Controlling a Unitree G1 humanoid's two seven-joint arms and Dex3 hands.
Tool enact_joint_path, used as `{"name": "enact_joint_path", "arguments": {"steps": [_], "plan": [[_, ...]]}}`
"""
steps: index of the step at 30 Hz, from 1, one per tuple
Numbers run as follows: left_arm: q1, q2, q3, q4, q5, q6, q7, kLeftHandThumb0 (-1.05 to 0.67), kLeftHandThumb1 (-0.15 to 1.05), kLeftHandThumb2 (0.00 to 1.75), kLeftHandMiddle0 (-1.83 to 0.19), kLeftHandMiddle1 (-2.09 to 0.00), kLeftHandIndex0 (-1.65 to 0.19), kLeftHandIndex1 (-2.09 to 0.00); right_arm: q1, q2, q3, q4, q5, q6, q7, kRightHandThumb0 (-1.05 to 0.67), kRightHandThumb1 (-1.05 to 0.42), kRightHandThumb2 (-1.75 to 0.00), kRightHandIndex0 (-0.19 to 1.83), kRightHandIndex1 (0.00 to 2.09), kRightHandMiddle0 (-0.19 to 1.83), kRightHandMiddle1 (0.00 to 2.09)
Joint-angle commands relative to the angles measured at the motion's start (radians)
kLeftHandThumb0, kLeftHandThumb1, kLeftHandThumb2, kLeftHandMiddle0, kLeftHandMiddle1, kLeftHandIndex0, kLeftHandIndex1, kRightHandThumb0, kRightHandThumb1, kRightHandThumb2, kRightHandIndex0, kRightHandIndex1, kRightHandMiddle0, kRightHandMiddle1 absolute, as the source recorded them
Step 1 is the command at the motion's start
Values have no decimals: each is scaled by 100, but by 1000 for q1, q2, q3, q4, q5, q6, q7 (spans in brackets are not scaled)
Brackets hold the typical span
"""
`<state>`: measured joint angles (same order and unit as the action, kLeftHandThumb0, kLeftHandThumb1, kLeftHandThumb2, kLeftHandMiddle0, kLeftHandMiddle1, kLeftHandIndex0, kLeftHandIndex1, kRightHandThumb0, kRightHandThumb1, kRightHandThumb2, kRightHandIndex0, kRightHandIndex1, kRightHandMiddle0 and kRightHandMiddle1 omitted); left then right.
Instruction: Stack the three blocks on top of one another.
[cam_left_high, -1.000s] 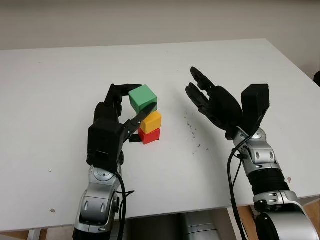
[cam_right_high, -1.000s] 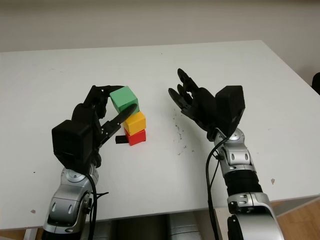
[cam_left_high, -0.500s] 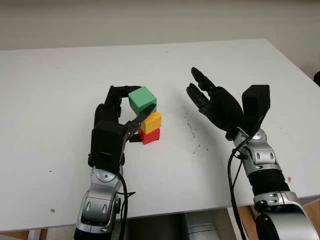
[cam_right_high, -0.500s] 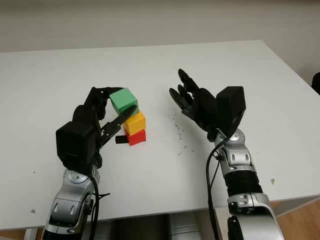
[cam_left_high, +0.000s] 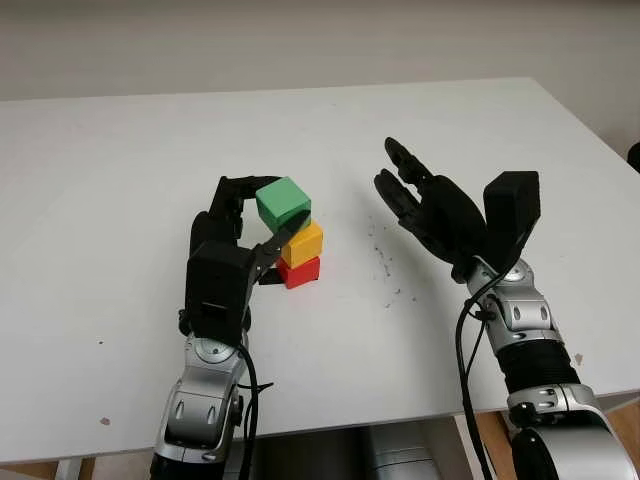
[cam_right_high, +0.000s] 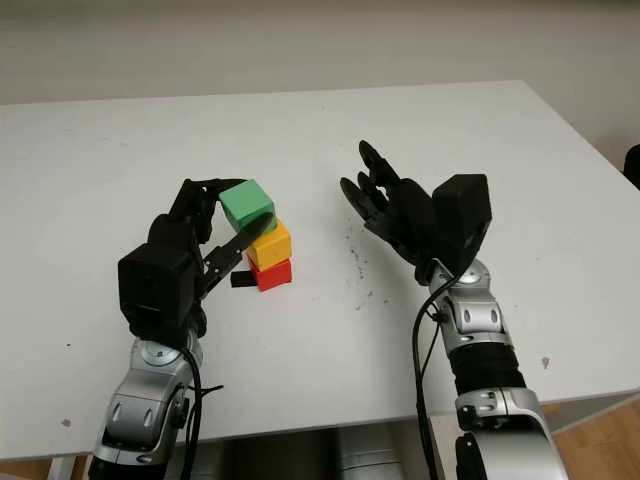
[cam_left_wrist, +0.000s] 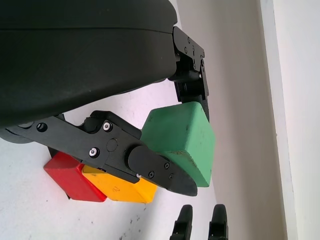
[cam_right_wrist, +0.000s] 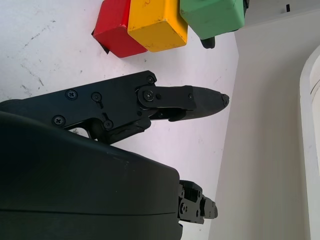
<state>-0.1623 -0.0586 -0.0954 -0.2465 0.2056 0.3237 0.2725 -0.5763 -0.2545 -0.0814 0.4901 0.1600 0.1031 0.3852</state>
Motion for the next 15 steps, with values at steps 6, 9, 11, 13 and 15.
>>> {"name": "enact_joint_path", "arguments": {"steps": [6,9,11,13,15], "plan": [[-37,-34,-12,-20,-3,11,-5,-35,105,19,-18,-6,-34,-148,9,1,-4,-15,-2,-11,-4,-64,-105,-36,-9,6,-6,6],[-42,-33,-16,-22,-2,13,-5,-35,105,19,-18,-6,-34,-148,9,1,-3,-11,-6,-16,-7,-65,-105,-35,-9,6,-5,6],[-46,-37,-17,-22,-6,13,-5,-35,105,19,-18,-6,-35,-149,8,2,-3,-9,-5,-16,-6,-65,-105,-35,-9,6,-5,6],[-50,-38,-18,-22,-5,17,-4,-35,105,19,-18,-6,-36,-150,7,3,-4,-7,-4,-15,-6,-65,-105,-35,-9,6,-5,6],[-52,-41,-18,-20,-7,24,-3,-36,105,18,-18,-5,-36,-151,8,2,-5,-9,-2,-10,-6,-65,-105,-34,-9,6,-5,6]]}}
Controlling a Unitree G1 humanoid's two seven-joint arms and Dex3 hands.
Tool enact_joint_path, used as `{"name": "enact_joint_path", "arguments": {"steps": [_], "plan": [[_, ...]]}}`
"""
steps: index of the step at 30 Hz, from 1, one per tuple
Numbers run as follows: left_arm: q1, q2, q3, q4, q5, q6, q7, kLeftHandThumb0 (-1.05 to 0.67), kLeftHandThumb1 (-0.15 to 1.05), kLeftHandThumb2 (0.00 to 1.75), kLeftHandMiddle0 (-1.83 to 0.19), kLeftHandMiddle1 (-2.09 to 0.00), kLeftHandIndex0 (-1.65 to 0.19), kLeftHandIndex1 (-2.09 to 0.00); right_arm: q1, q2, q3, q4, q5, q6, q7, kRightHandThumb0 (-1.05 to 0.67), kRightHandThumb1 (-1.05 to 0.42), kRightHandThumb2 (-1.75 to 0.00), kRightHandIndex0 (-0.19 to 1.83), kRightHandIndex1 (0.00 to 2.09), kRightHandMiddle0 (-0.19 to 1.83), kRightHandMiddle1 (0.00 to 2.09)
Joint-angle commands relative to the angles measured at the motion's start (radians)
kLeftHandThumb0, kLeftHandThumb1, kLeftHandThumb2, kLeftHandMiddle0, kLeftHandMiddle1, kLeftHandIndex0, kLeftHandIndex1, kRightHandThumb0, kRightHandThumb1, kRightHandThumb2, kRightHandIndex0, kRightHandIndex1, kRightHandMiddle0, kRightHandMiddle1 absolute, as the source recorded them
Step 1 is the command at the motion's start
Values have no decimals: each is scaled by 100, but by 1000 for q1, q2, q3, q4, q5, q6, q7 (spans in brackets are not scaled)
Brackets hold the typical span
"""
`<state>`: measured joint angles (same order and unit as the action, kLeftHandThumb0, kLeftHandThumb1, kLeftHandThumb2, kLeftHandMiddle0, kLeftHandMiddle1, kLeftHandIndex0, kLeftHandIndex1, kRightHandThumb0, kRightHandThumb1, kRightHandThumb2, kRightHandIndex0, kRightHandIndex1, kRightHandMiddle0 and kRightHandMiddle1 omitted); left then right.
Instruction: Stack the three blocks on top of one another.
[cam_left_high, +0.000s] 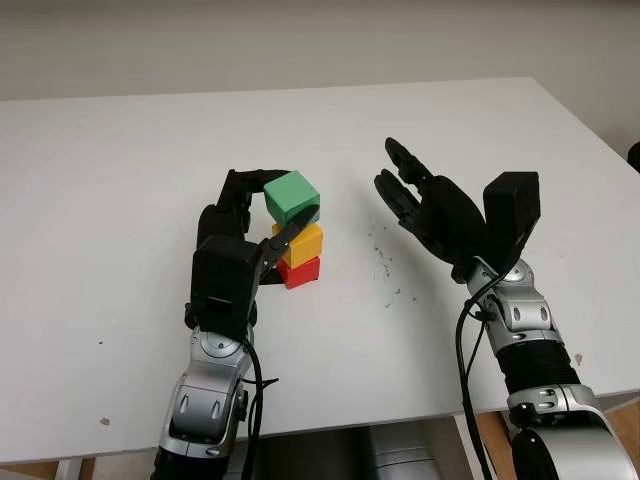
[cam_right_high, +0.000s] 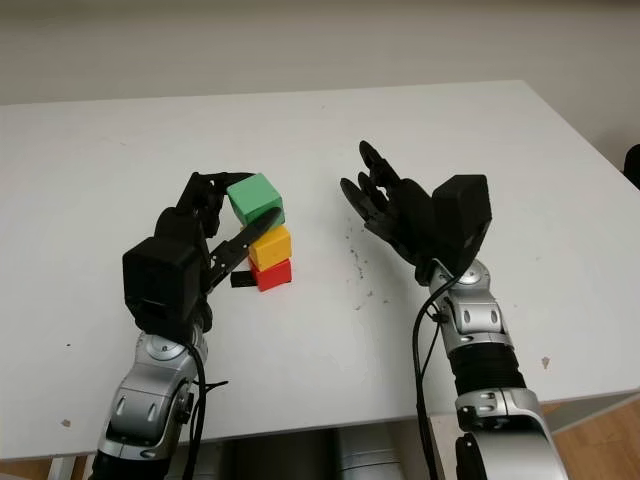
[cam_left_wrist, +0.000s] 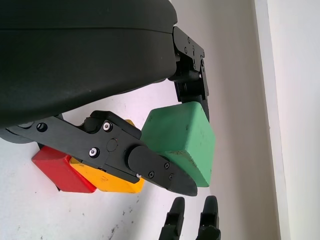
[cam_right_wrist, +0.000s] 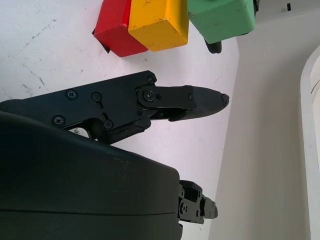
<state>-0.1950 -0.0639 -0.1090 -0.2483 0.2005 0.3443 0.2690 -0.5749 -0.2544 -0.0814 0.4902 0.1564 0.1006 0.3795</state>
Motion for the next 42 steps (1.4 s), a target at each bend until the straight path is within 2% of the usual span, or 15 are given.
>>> {"name": "enact_joint_path", "arguments": {"steps": [1,10,33,42], "plan": [[-21,-37,-3,-16,-3,9,0,-36,105,18,-18,-5,-35,-151,7,1,-6,-12,3,-5,1,-65,-105,-34,-9,6,-5,6],[-17,-26,-5,-22,-8,47,-18,-36,105,17,-17,-5,-36,-150,18,-4,-4,-28,0,-5,4,-65,-105,-35,-9,6,-6,5],[13,-24,-16,-24,23,43,-11,-37,105,14,-20,-6,-42,-146,21,-6,-2,-50,-3,22,2,-65,-105,-34,-9,5,-5,6],[13,-33,-11,-24,22,44,-2,-48,105,7,-21,-5,-32,-131,20,-3,-4,-40,0,10,15,-63,-105,-32,-10,5,-5,6]]}}
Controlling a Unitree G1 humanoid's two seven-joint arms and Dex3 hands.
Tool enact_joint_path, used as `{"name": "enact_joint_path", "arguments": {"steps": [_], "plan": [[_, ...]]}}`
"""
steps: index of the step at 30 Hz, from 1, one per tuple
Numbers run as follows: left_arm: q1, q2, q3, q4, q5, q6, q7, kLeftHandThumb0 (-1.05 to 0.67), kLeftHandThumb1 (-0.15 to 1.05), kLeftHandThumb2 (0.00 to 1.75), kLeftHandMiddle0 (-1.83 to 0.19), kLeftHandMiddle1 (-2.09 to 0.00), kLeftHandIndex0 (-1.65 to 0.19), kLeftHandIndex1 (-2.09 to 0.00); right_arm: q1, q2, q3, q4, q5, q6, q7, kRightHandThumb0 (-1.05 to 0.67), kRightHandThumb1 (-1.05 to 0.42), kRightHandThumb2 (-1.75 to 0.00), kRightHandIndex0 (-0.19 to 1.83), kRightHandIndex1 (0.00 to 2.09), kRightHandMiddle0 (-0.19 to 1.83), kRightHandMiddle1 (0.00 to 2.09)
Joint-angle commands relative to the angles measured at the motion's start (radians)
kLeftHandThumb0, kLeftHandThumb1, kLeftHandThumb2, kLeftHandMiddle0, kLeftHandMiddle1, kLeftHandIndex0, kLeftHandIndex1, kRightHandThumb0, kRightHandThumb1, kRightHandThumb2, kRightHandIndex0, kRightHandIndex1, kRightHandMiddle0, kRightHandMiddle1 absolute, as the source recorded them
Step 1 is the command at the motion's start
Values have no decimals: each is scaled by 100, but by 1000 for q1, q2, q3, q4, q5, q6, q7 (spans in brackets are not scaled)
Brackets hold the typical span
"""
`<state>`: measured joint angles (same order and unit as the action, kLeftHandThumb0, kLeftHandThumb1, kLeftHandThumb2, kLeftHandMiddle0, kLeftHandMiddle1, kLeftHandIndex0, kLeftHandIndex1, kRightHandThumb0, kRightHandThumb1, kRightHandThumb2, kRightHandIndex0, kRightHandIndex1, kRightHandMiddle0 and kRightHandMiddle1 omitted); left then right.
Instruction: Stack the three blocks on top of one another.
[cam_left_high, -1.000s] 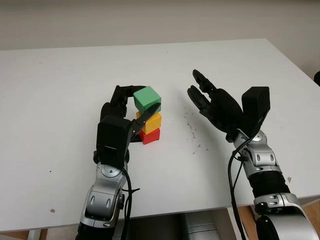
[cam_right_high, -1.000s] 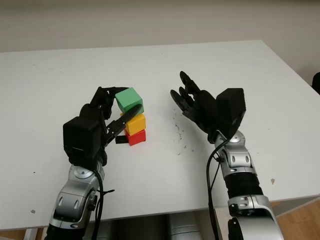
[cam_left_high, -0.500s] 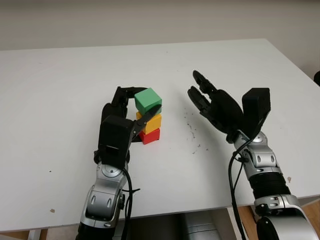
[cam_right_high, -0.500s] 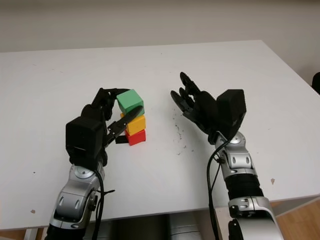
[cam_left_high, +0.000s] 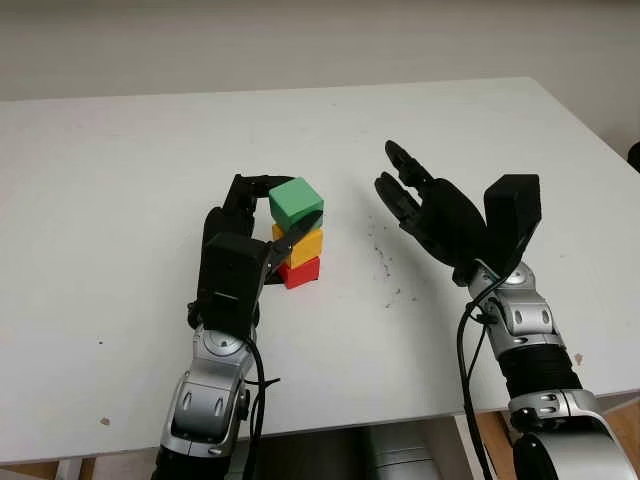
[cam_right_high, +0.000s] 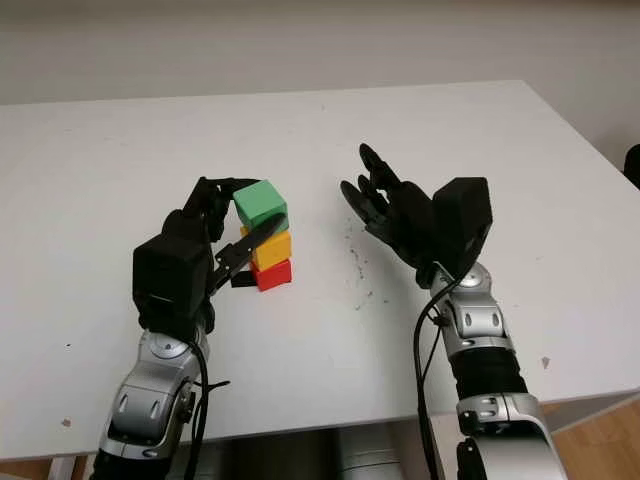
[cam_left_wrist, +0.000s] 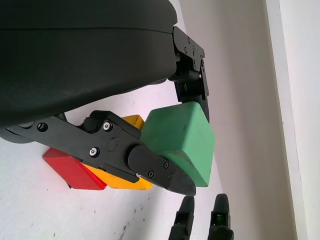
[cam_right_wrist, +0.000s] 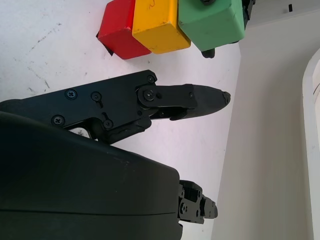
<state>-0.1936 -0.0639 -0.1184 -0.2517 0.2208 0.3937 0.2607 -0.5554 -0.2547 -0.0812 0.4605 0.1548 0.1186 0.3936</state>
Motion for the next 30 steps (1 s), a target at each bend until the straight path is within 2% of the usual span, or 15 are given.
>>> {"name": "enact_joint_path", "arguments": {"steps": [1,26,30], "plan": [[12,-34,-1,-22,0,-4,7,-49,105,7,-20,-5,-32,-131,1,-2,-4,-10,2,-8,2,-64,-105,-32,-10,5,-5,6],[14,-36,-2,-25,-10,2,20,-50,104,5,-19,-5,-27,-130,0,-7,-6,-5,2,-13,19,-66,-105,-28,-11,5,-6,5],[14,-16,-18,-30,16,10,13,-51,104,6,-17,-5,-19,-118,0,-7,-5,-7,-1,-12,17,-66,-105,-28,-11,5,-7,5]]}}
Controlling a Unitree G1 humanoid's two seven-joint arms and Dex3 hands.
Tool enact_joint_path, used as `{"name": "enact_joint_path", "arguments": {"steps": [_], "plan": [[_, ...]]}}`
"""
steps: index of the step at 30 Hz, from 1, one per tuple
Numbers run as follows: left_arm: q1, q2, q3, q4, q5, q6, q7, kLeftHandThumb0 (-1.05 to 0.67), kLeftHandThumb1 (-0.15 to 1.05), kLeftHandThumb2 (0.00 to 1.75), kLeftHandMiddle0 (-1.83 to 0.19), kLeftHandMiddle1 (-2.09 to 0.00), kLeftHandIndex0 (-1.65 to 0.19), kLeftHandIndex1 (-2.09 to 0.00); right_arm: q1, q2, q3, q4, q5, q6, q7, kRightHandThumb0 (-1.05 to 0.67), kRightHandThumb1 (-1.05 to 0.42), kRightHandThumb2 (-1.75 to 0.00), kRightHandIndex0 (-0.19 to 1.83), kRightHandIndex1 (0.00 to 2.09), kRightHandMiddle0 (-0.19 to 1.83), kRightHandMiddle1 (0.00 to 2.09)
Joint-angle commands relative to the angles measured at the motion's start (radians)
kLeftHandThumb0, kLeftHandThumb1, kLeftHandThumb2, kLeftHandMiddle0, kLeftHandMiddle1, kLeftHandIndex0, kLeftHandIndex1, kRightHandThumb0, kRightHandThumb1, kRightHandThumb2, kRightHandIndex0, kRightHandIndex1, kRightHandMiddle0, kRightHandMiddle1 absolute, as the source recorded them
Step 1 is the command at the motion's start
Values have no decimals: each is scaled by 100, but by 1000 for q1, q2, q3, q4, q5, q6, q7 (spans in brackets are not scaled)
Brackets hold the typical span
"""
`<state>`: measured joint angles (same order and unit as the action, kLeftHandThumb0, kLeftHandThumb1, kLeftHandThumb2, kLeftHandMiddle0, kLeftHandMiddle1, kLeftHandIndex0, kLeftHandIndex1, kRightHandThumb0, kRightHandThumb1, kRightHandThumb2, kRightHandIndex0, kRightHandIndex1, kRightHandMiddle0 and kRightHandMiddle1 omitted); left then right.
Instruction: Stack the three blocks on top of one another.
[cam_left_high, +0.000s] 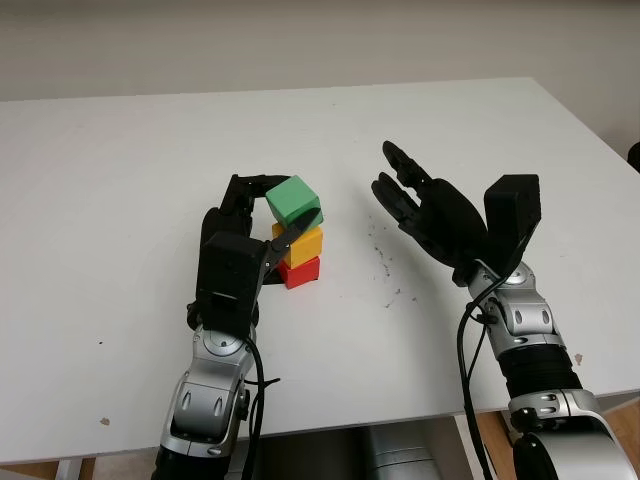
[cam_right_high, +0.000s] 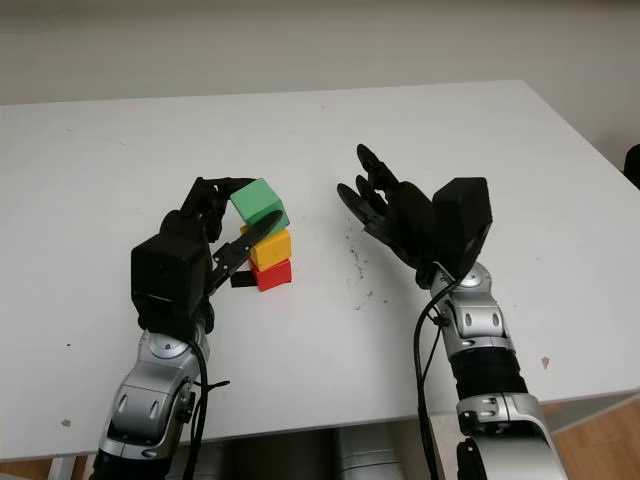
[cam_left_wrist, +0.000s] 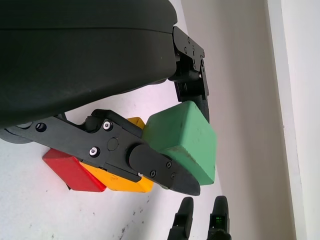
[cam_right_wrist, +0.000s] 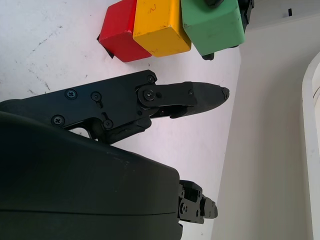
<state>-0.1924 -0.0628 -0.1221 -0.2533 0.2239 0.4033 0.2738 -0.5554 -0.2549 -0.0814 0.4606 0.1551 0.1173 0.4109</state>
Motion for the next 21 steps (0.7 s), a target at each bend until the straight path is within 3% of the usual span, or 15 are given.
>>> {"name": "enact_joint_path", "arguments": {"steps": [1,7,21], "plan": [[13,-9,-20,-28,21,0,-6,-52,105,7,-15,-4,-12,-107,-1,-7,-5,-7,-1,-9,-1,-66,-105,-28,-11,5,-7,5],[16,4,-25,-41,36,35,-52,-54,103,5,4,-5,-6,-34,0,-8,-6,-4,0,-12,3,-65,-105,-29,-11,5,-6,5],[20,38,-31,-60,62,68,-139,-59,101,5,9,-5,6,-10,1,-6,-6,-8,2,-9,1,-66,-105,-28,-11,5,-6,5]]}}
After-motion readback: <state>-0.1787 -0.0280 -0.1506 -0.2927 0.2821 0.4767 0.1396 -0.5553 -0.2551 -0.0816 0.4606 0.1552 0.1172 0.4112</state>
